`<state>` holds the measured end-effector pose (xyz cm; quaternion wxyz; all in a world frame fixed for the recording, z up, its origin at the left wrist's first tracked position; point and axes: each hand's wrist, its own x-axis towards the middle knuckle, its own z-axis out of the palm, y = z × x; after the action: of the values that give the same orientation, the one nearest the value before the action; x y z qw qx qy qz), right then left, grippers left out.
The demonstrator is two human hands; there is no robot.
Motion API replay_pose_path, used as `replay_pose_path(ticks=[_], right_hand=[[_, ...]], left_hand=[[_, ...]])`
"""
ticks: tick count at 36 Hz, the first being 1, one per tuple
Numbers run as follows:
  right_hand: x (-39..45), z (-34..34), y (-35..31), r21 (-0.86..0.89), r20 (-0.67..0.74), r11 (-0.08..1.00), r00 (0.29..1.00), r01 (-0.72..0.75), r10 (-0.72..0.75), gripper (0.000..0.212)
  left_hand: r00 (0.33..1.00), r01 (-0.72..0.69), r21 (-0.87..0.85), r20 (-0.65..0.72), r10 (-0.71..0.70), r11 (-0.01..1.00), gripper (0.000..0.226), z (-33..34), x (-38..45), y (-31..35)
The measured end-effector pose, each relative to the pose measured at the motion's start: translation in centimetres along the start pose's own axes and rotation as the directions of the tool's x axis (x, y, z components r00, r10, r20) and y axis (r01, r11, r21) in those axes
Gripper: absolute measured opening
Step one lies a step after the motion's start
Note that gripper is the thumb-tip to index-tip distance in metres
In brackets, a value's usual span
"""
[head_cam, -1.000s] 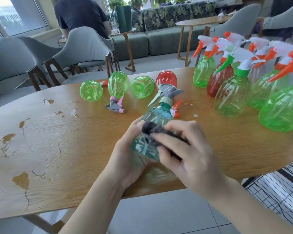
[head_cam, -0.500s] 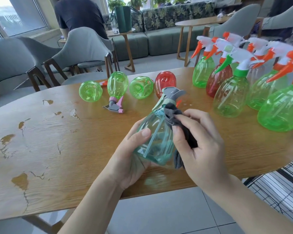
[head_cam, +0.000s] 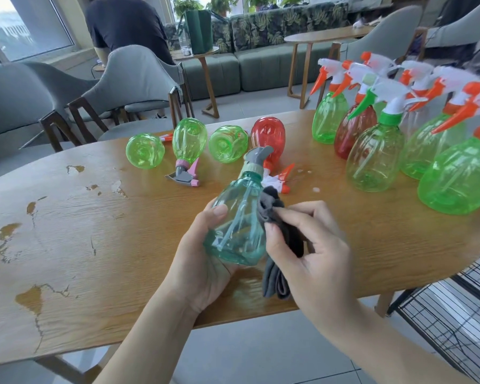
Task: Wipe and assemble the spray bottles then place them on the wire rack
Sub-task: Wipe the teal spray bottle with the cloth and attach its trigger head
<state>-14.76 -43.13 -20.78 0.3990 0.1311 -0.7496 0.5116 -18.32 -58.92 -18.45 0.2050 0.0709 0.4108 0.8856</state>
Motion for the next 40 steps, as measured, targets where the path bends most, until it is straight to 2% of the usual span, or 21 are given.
replay_pose_path(ticks=[2, 6, 11, 13, 16, 20, 23, 27, 31, 35, 38, 40], right_hand=[[-0.2, 0.0, -0.1, -0.004, 0.004, 0.999, 0.999, 0.042, -0.042, 0.021], [0.6, -0.5, 0.1, -0.036, 0.015, 0.996, 0.997, 0.077, -0.077, 0.020], [1.7, -0.7, 0.7, -0.034, -0.011, 0.999, 1.000, -0.013, 0.012, 0.021], [1.4, -0.5, 0.6, -0.011, -0.010, 1.000, 1.000, -0.006, 0.006, 0.023], [0.5, -0.1, 0.2, 0.000, 0.018, 0.998, 0.997, 0.068, -0.068, 0.020], [-0.6, 0.3, -0.7, -0.025, 0.038, 0.989, 0.989, 0.147, -0.146, 0.018], [-0.4, 0.3, -0.8, -0.077, 0.056, 0.979, 0.981, 0.191, -0.187, 0.019], [-0.1, 0.6, -0.9, -0.122, 0.055, 0.972, 0.979, 0.203, -0.198, 0.020], [-0.4, 0.6, -0.8, -0.165, 0.131, 0.942, 0.953, 0.292, -0.272, 0.019], [-0.5, 0.4, -0.7, -0.230, 0.201, 0.878, 0.903, 0.420, -0.379, 0.016], [-0.2, 0.3, -0.4, -0.230, 0.197, 0.868, 0.894, 0.440, -0.401, 0.016], [0.1, 0.2, -0.2, -0.231, 0.170, 0.869, 0.897, 0.438, -0.408, 0.016]], left_hand=[[1.000, -0.009, -0.009, 0.004, 0.009, 1.000, 0.080, 0.0, 0.0, 0.0], [1.000, -0.001, 0.000, -0.007, 0.001, 1.000, 0.076, -0.2, 0.1, -0.1], [0.999, 0.040, 0.075, 0.016, -0.041, 0.996, 0.075, 0.1, 0.1, -0.3], [0.999, 0.034, 0.066, -0.001, -0.034, 0.997, 0.077, 0.0, 0.1, -0.3], [1.000, 0.005, 0.012, -0.025, -0.005, 1.000, 0.074, 0.1, 0.1, -0.1], [0.998, -0.013, -0.052, -0.062, 0.010, 0.999, 0.058, 0.1, 0.3, 0.1], [0.997, -0.015, 0.008, -0.072, 0.015, 1.000, 0.066, 0.0, 0.4, -0.2], [0.996, -0.049, 0.081, -0.069, 0.055, 0.995, 0.050, -0.1, 0.6, -0.4], [0.994, -0.081, 0.114, -0.070, 0.090, 0.990, 0.066, 0.2, 0.6, -0.4], [0.995, -0.078, 0.121, -0.056, 0.086, 0.990, 0.061, 0.1, 0.5, -0.3], [0.995, -0.042, 0.068, -0.083, 0.048, 0.997, 0.075, 0.4, 0.4, 0.0], [0.995, -0.040, 0.033, -0.085, 0.043, 0.999, 0.073, 0.3, 0.3, 0.1]])
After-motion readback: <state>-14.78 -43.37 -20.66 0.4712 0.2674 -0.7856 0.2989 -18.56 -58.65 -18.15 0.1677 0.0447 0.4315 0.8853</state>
